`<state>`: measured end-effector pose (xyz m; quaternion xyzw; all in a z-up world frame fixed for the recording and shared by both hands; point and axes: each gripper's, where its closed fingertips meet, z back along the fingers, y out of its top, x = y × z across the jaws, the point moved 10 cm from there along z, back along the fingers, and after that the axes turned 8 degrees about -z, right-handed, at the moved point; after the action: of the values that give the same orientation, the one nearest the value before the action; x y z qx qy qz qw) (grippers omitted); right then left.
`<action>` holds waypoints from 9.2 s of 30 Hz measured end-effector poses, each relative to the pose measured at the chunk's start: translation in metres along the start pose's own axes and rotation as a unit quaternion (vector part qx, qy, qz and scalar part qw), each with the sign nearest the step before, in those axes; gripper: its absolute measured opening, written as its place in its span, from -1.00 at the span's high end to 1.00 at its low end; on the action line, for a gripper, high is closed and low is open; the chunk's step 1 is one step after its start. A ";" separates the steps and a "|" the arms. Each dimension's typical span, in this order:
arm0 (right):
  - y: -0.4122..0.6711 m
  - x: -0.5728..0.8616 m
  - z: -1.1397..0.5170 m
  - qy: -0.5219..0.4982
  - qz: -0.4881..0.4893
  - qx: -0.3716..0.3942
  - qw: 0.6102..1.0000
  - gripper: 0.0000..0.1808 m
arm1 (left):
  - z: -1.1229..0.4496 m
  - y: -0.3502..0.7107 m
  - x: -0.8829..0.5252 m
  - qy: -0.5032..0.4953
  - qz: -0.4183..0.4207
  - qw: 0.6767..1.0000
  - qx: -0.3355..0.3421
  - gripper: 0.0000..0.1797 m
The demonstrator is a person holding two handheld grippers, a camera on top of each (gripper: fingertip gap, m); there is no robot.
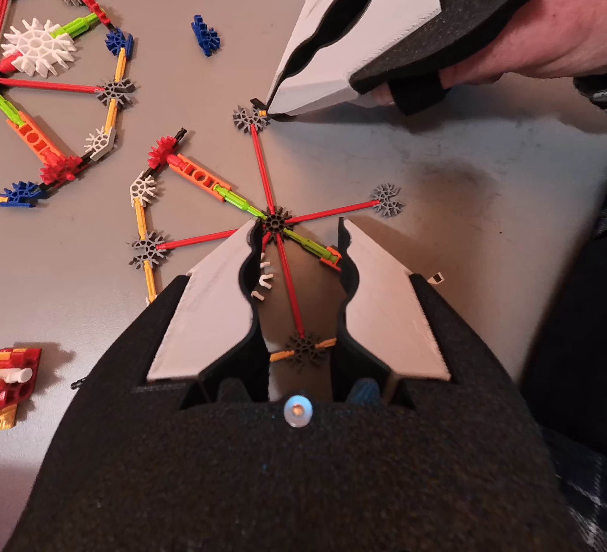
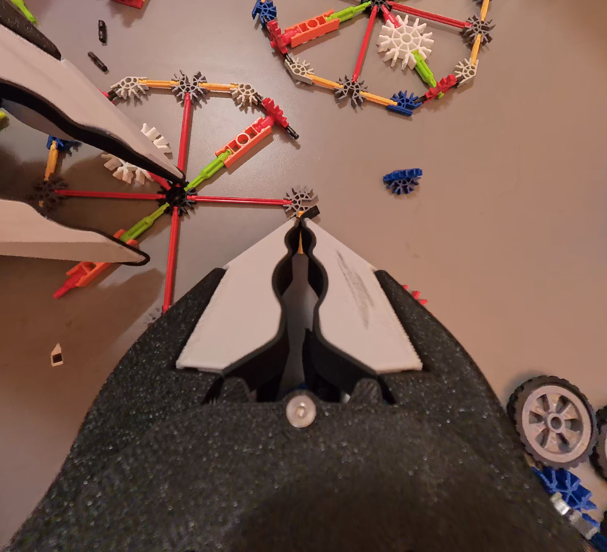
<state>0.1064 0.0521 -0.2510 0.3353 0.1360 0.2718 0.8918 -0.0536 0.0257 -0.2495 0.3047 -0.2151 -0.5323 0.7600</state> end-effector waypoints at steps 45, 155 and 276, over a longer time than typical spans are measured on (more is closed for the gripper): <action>-0.016 -0.001 0.063 0.027 0.021 0.056 0.998 0.78 | 0.083 -0.050 -0.023 0.100 0.070 0.993 -0.008 0.49; -0.034 -0.008 0.061 0.064 0.037 0.058 0.996 0.78 | 0.151 -0.123 -0.175 0.223 0.179 0.938 -0.198 0.85; -0.052 -0.002 0.062 0.077 0.033 0.063 0.994 0.78 | 0.050 0.071 -0.063 -0.024 -0.294 0.953 -0.070 0.99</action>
<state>0.1512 -0.0141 -0.2402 0.3735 0.2102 0.3169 0.8461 -0.0598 0.0904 -0.1643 0.2872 -0.0967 -0.7530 0.5840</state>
